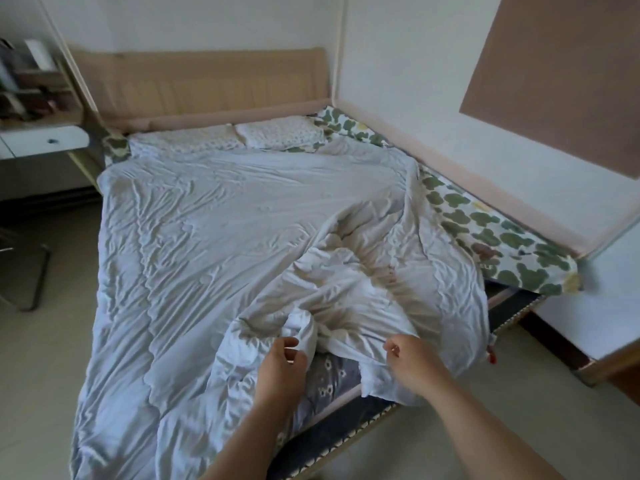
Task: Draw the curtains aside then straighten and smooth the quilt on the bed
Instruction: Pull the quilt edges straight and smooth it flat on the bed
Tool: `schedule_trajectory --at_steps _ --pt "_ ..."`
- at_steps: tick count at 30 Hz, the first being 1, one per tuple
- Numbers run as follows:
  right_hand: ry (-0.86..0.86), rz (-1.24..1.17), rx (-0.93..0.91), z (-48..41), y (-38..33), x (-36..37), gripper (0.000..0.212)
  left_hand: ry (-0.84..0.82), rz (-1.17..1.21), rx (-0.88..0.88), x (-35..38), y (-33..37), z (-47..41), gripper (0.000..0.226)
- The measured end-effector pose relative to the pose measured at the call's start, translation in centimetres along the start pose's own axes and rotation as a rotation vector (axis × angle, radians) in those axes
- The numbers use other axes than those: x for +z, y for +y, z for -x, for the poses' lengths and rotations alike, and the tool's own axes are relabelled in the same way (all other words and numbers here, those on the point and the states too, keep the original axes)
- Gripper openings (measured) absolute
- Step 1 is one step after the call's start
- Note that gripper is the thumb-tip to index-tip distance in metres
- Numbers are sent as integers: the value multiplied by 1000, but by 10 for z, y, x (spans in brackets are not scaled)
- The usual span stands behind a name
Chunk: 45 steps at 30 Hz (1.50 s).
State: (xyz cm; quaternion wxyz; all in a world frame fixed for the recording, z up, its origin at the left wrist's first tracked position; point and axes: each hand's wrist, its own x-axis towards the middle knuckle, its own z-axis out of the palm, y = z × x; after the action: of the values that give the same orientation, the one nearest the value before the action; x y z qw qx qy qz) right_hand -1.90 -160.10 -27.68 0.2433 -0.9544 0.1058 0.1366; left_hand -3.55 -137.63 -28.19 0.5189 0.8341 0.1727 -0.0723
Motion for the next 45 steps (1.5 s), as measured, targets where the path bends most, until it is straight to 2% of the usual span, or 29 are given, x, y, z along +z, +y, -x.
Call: schedule_trajectory --at_steps 8,13,16,20,27,30,33,34,35,37,38,41,45 --pt "-40 67 84 -94 17 -17 20 -23 -59 -54 27 41 -93 28" --pt "-121 144 119 -136 34 -3 14 -39 -108 -122 46 33 -124 33" --pt "-155 159 114 -165 40 11 31 -49 -157 -192 60 15 -141 37" --pt "-194 187 146 -203 50 35 43 -68 -256 -256 84 -13 -161 50" --pt "-327 178 328 -267 103 86 98 -66 -652 -450 138 -61 -199 80" --pt "-324 107 429 -292 131 109 113 -55 -820 -498 158 -80 -213 73" --pt "-302 -53 541 -316 156 136 122 -80 -819 -552 170 -95 -224 51" --pt "-282 -106 551 -323 164 144 118 -86 -823 -546 173 -101 -226 42" --pt "-272 -120 545 -327 168 145 104 -81 -825 -532 173 -104 -227 37" --pt "-244 6 439 -340 173 140 59 11 -760 -534 169 -108 -227 31" --pt "-197 97 364 -349 170 132 44 89 -696 -543 163 -108 -228 29" --pt "29 109 154 -390 131 98 32 325 -565 -554 136 -101 -237 29" --pt "296 109 -263 -453 38 53 36 519 -457 -491 99 -80 -264 29"
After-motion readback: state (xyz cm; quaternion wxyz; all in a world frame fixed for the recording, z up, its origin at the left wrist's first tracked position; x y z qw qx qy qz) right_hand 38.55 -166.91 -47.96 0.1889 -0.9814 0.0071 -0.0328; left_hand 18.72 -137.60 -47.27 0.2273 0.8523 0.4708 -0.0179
